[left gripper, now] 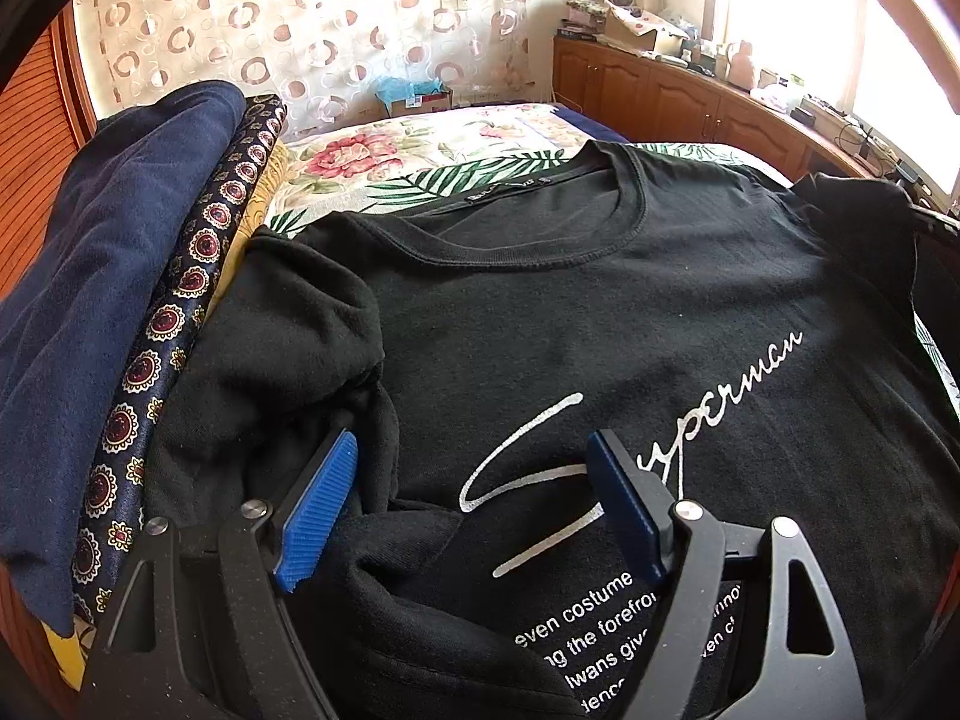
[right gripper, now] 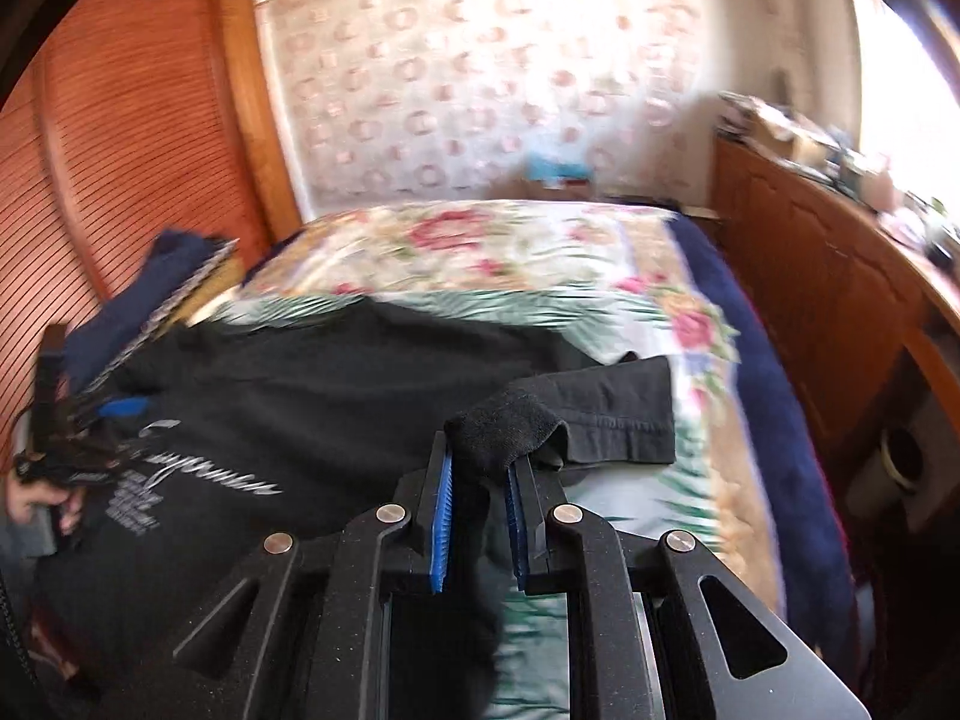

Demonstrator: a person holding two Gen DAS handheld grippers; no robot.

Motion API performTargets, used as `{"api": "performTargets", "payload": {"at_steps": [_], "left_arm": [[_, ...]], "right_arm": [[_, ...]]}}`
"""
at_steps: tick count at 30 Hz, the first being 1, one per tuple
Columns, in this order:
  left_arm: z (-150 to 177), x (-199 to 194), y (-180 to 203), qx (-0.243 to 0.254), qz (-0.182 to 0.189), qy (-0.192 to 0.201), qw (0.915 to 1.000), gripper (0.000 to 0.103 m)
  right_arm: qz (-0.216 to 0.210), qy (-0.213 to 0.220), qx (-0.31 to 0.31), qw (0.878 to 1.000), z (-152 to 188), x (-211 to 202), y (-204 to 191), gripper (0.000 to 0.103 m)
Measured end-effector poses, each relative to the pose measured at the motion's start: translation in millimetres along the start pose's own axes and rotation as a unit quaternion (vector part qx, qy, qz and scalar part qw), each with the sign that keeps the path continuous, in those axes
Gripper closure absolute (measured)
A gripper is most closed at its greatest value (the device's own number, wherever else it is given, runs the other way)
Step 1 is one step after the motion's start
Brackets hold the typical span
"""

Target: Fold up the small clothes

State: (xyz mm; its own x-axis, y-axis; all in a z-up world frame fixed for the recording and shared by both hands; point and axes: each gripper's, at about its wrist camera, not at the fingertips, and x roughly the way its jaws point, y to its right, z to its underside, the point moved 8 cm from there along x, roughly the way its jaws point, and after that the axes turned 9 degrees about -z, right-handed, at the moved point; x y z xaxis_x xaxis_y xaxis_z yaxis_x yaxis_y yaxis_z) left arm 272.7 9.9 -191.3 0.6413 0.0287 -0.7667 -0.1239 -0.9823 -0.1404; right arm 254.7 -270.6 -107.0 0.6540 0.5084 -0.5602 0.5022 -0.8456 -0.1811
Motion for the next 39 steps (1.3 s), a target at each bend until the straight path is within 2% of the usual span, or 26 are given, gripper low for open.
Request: {"api": "performTargets", "payload": {"at_steps": [4, 9, 13, 17, 19, 23, 29, 33, 34, 35, 37, 39], "left_arm": [[-0.1, -0.1, -0.1, 0.000, 0.000, 0.000, 1.0000, 0.024], [-0.2, -0.2, -0.2, 0.000, 0.000, 0.000, 1.0000, 0.024], [-0.1, 2.7, -2.6, -0.008, 0.000, -0.005, 1.0000, 0.019], [0.0, 3.7, -3.7, -0.012, 0.003, -0.008, 0.9999, 0.018], [0.2, 3.7, -3.6, -0.013, 0.004, -0.008, 0.9999, 0.018], [0.4, 3.9, -3.1, -0.013, 0.004, -0.008, 0.9999, 0.018], [0.4, 3.9, -3.3, -0.013, 0.004, -0.008, 0.9999, 0.018], [0.5, 3.9, -3.5, -0.013, 0.004, -0.008, 0.9999, 0.018], [0.5, 3.9, -3.4, -0.013, 0.004, -0.008, 0.9999, 0.018], [0.6, 3.9, -3.4, -0.013, 0.004, -0.008, 0.9999, 0.018], [0.5, 3.9, -3.4, -0.013, 0.004, -0.008, 0.9999, 0.018], [0.4, 3.9, -2.9, -0.013, 0.004, -0.008, 0.9999, 0.018]], "right_arm": [[-0.028, -0.035, -0.021, 0.999, 21.3, 18.9, -24.3, 0.087], [-0.040, -0.067, -0.011, 0.997, 45.4, 30.8, -24.6, 0.086], [-0.038, -0.074, 0.002, 0.997, 46.4, 28.6, -18.2, 0.066], [-0.047, -0.059, 0.021, 0.997, 27.5, 18.4, -21.6, 0.062], [-0.036, -0.043, 0.015, 0.998, 17.4, 10.0, -16.4, 0.060], [-0.012, -0.031, 0.013, 0.999, 1.6, 17.4, -3.3, 0.060], [0.008, -0.046, 0.040, 0.998, -3.6, 57.4, 27.0, 0.060], [0.017, -0.045, 0.032, 0.998, -14.4, 75.8, 31.2, 0.070], [0.017, -0.044, 0.028, 0.999, -18.0, 80.7, 26.2, 0.077], [0.018, -0.044, 0.022, 0.999, -20.3, 83.1, 25.6, 0.079], [0.037, -0.046, 0.012, 0.998, -23.6, 88.4, 30.8, 0.080], [0.037, -0.050, 0.013, 0.998, -24.2, 92.6, 32.8, 0.080]]}}
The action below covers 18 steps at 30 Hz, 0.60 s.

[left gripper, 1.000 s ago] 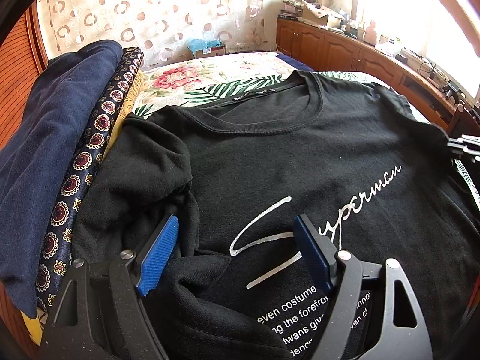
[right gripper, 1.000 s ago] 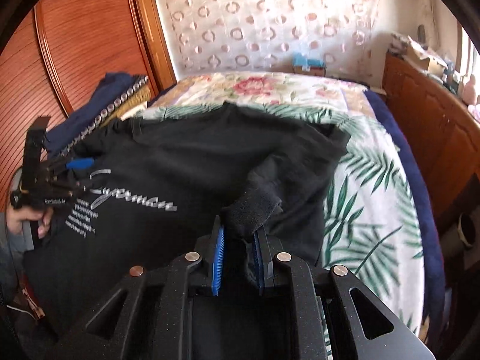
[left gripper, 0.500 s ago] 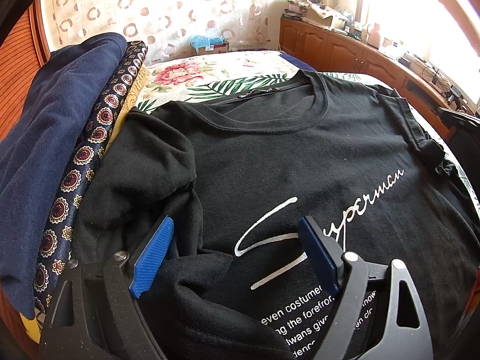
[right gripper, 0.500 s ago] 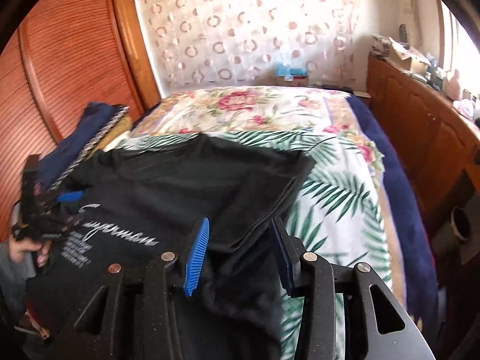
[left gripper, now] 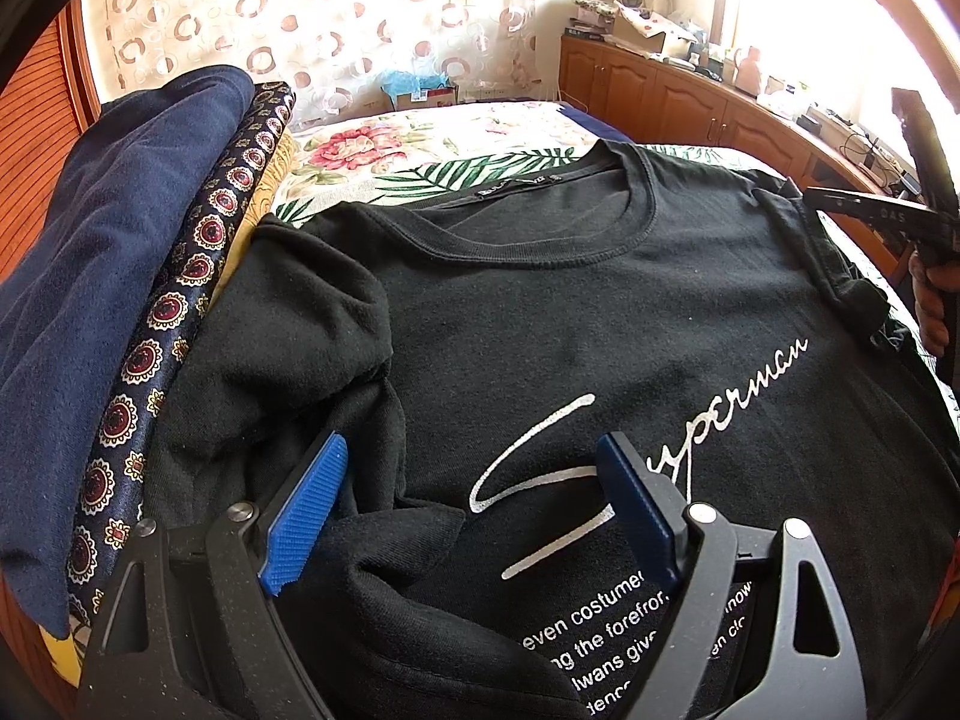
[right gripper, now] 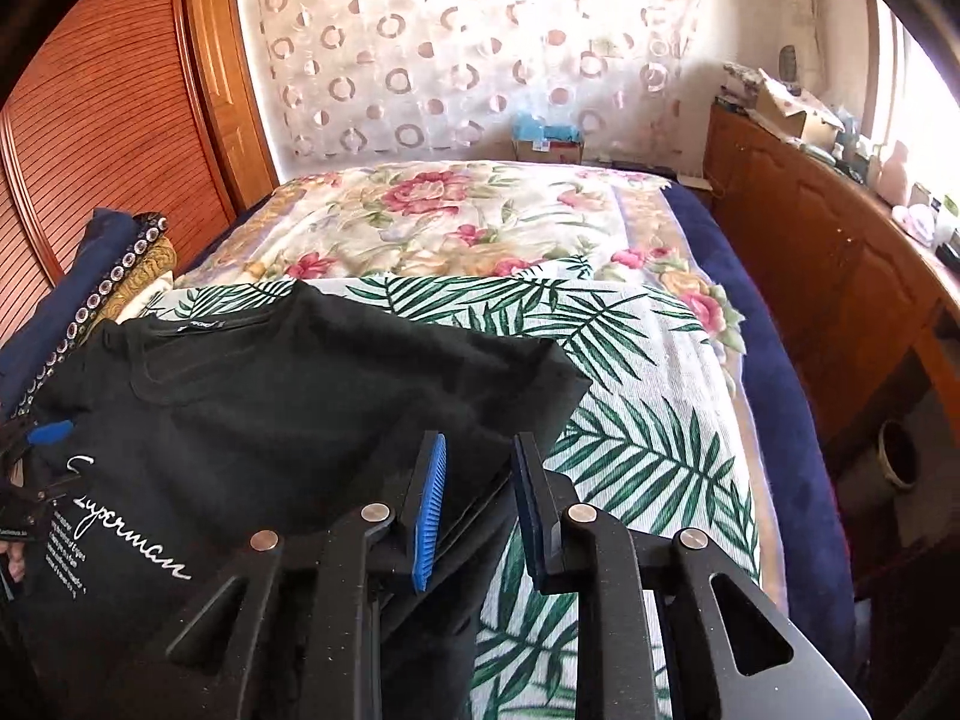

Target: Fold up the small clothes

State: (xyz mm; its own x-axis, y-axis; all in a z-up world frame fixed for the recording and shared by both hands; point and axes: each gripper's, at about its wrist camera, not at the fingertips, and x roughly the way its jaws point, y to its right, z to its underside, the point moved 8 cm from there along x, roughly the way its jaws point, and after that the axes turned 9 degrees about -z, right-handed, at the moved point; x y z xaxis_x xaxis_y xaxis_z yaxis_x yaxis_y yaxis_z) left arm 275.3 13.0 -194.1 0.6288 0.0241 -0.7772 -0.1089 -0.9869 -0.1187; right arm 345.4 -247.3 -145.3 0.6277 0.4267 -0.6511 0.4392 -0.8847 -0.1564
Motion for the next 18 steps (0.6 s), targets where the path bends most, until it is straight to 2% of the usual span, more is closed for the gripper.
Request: {"api": "performTargets", "payload": {"at_steps": [3, 7, 13, 18], "left_arm": [[0.2, 0.1, -0.4, 0.000, 0.000, 0.000, 1.0000, 0.018], [0.1, 0.1, -0.4, 0.000, 0.000, 0.000, 1.0000, 0.018], [0.2, 0.1, -0.1, 0.000, 0.000, 0.000, 1.0000, 0.018], [0.4, 0.1, 0.6, 0.000, 0.000, 0.000, 1.0000, 0.017]], "right_arm": [[0.011, -0.014, 0.000, 1.000, 1.5, 8.4, 3.9, 0.080], [-0.006, -0.023, -0.011, 1.000, 0.8, 8.3, -5.9, 0.098], [-0.020, -0.013, -0.042, 0.999, -6.5, -2.6, -20.9, 0.101], [-0.065, -0.002, -0.059, 0.996, -17.3, -10.4, -51.5, 0.101]]}}
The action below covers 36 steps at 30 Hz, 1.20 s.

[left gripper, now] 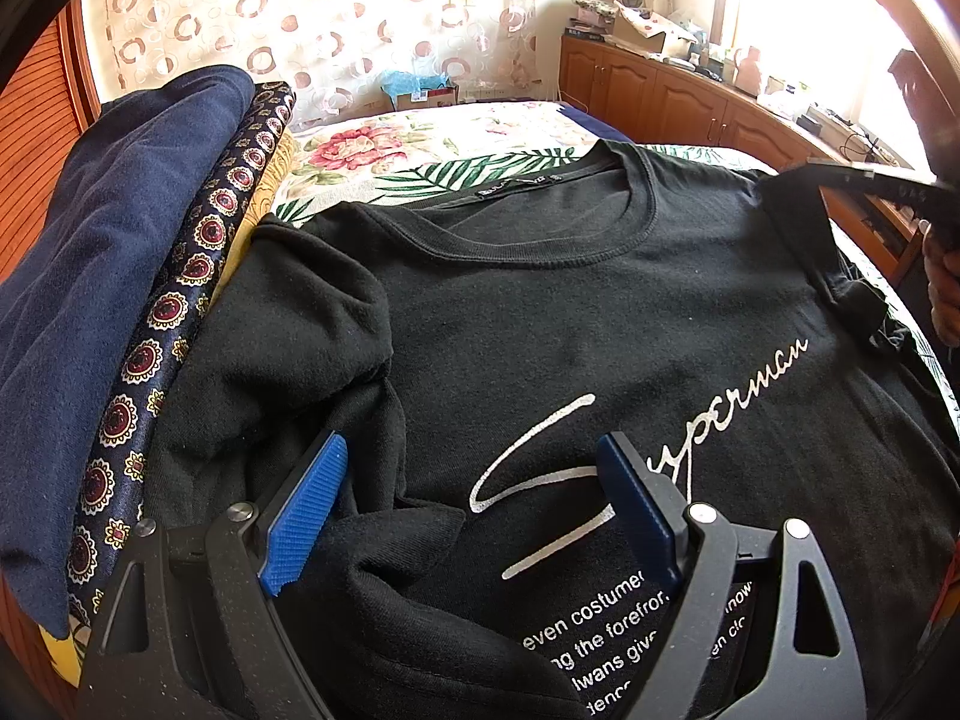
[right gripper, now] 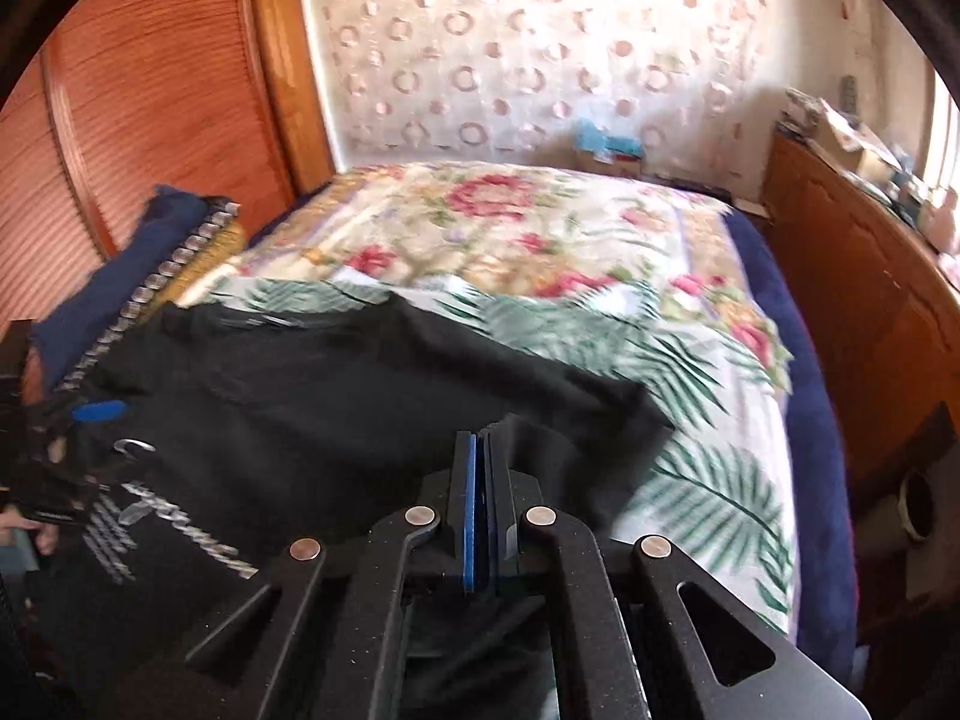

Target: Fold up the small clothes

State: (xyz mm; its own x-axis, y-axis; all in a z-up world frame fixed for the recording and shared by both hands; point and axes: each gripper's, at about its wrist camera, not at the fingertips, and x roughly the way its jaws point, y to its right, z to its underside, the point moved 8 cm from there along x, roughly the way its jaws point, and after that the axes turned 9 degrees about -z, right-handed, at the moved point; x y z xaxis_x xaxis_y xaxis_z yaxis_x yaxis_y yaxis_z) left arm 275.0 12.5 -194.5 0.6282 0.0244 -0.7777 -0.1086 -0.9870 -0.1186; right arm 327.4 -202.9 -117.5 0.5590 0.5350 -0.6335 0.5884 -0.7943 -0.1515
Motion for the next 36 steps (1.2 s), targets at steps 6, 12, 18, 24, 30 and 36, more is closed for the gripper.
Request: {"api": "performTargets", "payload": {"at_steps": [6, 12, 18, 24, 30, 36], "left_arm": [[-0.2, 0.2, -0.4, 0.000, 0.000, 0.000, 1.0000, 0.017], [-0.1, 0.1, -0.7, 0.000, 0.000, 0.000, 1.0000, 0.017], [-0.1, 0.1, -0.9, 0.000, 0.000, 0.000, 1.0000, 0.017], [-0.1, 0.1, -1.1, 0.000, 0.000, 0.000, 1.0000, 0.017], [0.0, 0.1, -1.2, 0.000, 0.000, 0.000, 1.0000, 0.017], [-0.8, 1.0, -2.7, 0.000, 0.000, -0.001, 1.0000, 0.017]], "right_arm": [[-0.089, -0.003, -0.023, 0.996, -19.7, 8.5, -55.3, 0.101], [-0.081, 0.010, -0.007, 0.997, -20.7, 3.3, -36.6, 0.073], [0.019, -0.021, 0.023, 0.999, 17.2, 6.9, 15.5, 0.058], [0.063, -0.042, 0.056, 0.996, 38.8, 21.6, 50.5, 0.058], [0.071, -0.049, 0.061, 0.994, 17.0, 49.8, 65.9, 0.058], [0.084, -0.042, 0.046, 0.995, 10.2, 61.9, 59.1, 0.057]]}}
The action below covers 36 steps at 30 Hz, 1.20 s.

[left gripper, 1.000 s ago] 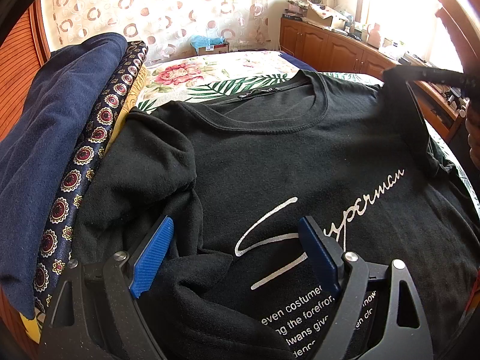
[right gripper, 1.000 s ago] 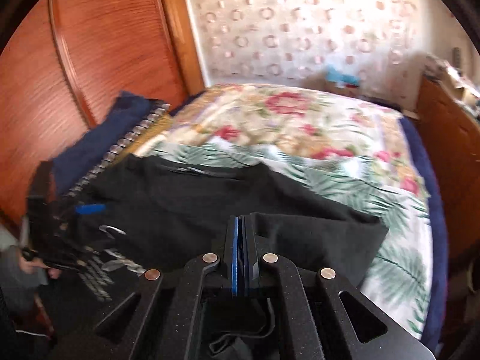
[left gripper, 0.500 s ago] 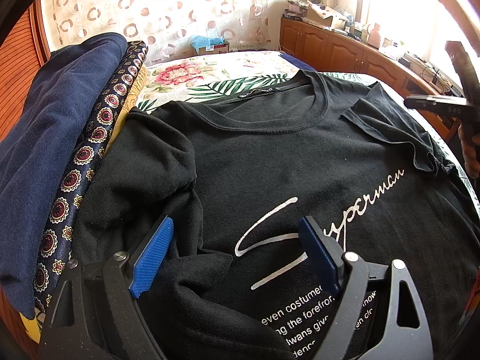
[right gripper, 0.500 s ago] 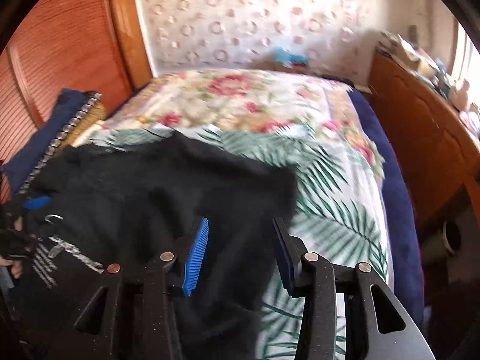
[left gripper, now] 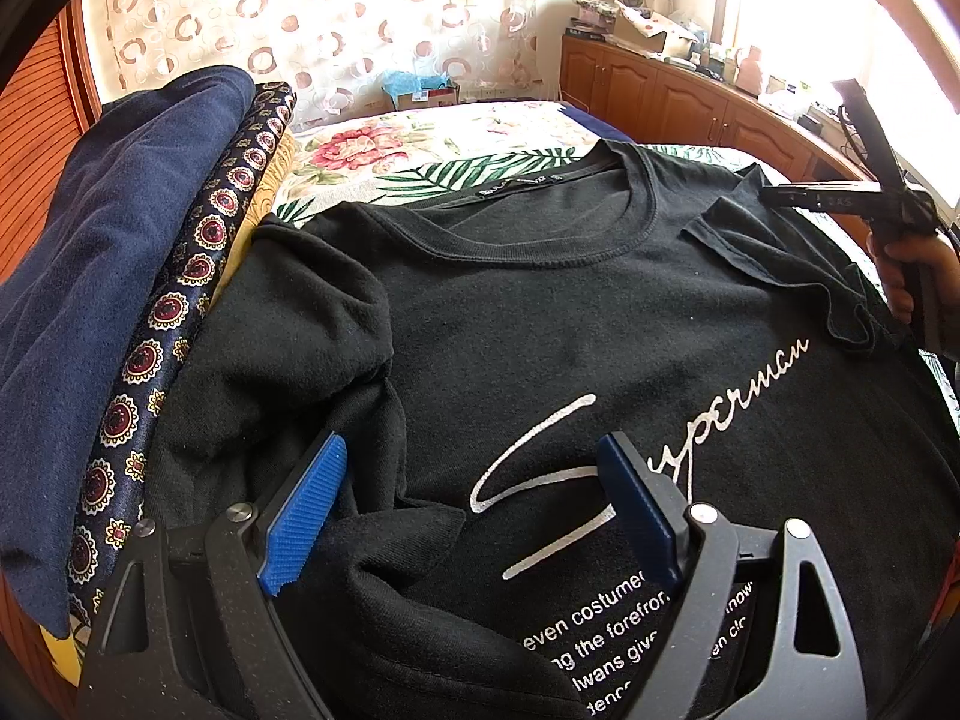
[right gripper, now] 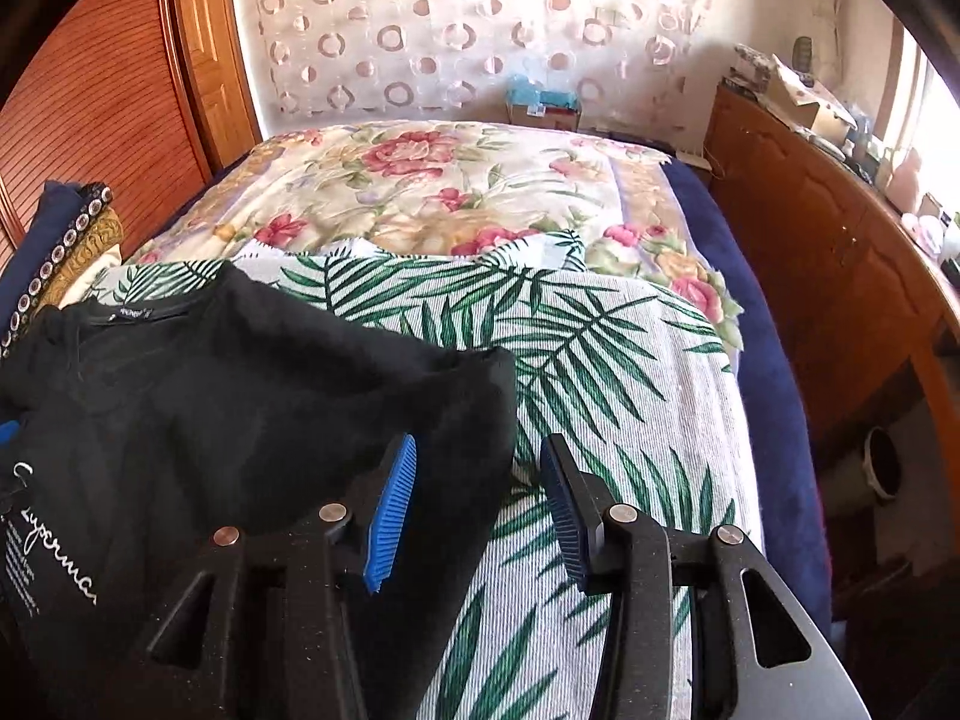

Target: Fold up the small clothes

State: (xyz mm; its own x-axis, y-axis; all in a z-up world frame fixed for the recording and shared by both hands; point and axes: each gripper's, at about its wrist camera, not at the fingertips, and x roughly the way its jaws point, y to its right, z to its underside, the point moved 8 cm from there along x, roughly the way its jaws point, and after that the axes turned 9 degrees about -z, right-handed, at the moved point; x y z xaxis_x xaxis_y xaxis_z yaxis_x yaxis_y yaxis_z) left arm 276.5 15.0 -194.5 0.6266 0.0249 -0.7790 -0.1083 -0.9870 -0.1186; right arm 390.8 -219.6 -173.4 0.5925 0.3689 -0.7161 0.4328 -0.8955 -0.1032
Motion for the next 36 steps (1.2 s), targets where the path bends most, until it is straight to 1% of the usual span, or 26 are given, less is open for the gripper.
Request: {"api": "performTargets", "payload": {"at_steps": [1, 3, 4, 6, 7, 9, 12, 14, 15, 16, 17, 21, 22, 25, 28, 30, 31, 32, 34, 36], "left_arm": [[0.2, -0.8, -1.1, 0.000, -0.002, 0.000, 1.0000, 0.017], [-0.7, -2.0, -3.1, 0.002, -0.010, -0.002, 0.9999, 0.017], [-2.8, -5.5, -5.2, 0.005, -0.018, 0.001, 0.9998, 0.019], [-11.5, -17.5, -10.4, 0.003, -0.026, 0.017, 0.9995, 0.020], [-19.2, -29.5, -14.7, -0.002, -0.023, 0.030, 0.9993, 0.020], [-30.2, -43.9, -21.9, -0.005, -0.017, 0.041, 0.9990, 0.020], [-47.1, -56.8, -36.1, 0.007, -0.024, 0.049, 0.9985, 0.031], [-54.3, -53.5, -43.6, 0.024, -0.029, 0.035, 0.9987, 0.047], [-55.5, -50.0, -45.1, 0.031, -0.028, 0.027, 0.9987, 0.051], [-56.5, -45.4, -46.2, 0.040, -0.021, 0.016, 0.9988, 0.060], [-56.8, -41.1, -46.4, 0.046, -0.016, 0.005, 0.9988, 0.066], [-52.5, -27.3, -38.2, 0.085, 0.001, -0.034, 0.9958, 0.066], [-49.0, -22.4, -35.1, 0.097, 0.001, -0.045, 0.9942, 0.066], [-42.7, -9.8, -29.8, 0.127, -0.024, -0.065, 0.9894, 0.066], [-38.8, 4.9, -30.9, 0.138, -0.044, -0.081, 0.9861, 0.066], [-38.2, 8.4, -37.3, 0.146, -0.067, -0.077, 0.9840, 0.067], [-38.6, 8.1, -36.9, 0.153, -0.073, -0.068, 0.9831, 0.080], [-38.8, 6.6, -36.0, 0.155, -0.073, -0.063, 0.9831, 0.097], [-44.3, -3.8, -37.4, 0.141, -0.068, -0.043, 0.9867, 0.098], [-54.7, -20.3, -44.2, 0.115, -0.072, -0.016, 0.9906, 0.099]], "right_arm": [[0.001, 0.011, -0.005, 1.000, 2.7, 0.6, -1.8, 0.057], [-0.001, 0.015, -0.007, 1.000, 7.2, 3.0, -0.8, 0.056], [-0.004, 0.015, -0.005, 1.000, 8.2, 3.7, -1.4, 0.056], [-0.003, 0.016, -0.006, 1.000, 11.0, 1.4, 0.4, 0.056], [-0.002, 0.016, -0.007, 1.000, 11.9, 0.4, 0.9, 0.056], [-0.001, 0.016, -0.007, 1.000, 13.3, -0.6, 2.3, 0.056], [-0.002, 0.016, -0.006, 1.000, 11.2, -1.1, 5.7, 0.056], [-0.002, 0.016, -0.006, 1.000, 11.3, -1.2, 5.6, 0.056], [-0.002, 0.016, -0.006, 1.000, 11.3, -1.2, 5.6, 0.056], [-0.002, 0.016, -0.006, 1.000, 11.3, -1.2, 5.5, 0.056], [-0.002, 0.016, -0.007, 1.000, 11.3, -1.2, 5.5, 0.056], [-0.002, 0.016, -0.007, 1.000, 11.4, -1.0, 5.7, 0.056], [-0.002, 0.017, -0.007, 1.000, 11.4, -1.0, 5.7, 0.056], [-0.001, 0.017, -0.007, 1.000, 11.5, -0.8, 5.7, 0.056], [-0.001, 0.016, -0.007, 1.000, 11.7, -1.1, 6.6, 0.056], [-0.001, 0.017, -0.008, 1.000, 11.7, -1.1, 6.3, 0.056], [-0.001, 0.017, -0.007, 1.000, 11.8, -1.0, 6.4, 0.056], [-0.002, 0.017, -0.007, 1.000, 11.7, -0.9, 6.2, 0.056], [-0.001, 0.017, -0.008, 1.000, 11.2, -0.9, 6.0, 0.056], [-0.001, 0.017, -0.007, 1.000, 11.5, -0.9, 6.8, 0.056]]}}
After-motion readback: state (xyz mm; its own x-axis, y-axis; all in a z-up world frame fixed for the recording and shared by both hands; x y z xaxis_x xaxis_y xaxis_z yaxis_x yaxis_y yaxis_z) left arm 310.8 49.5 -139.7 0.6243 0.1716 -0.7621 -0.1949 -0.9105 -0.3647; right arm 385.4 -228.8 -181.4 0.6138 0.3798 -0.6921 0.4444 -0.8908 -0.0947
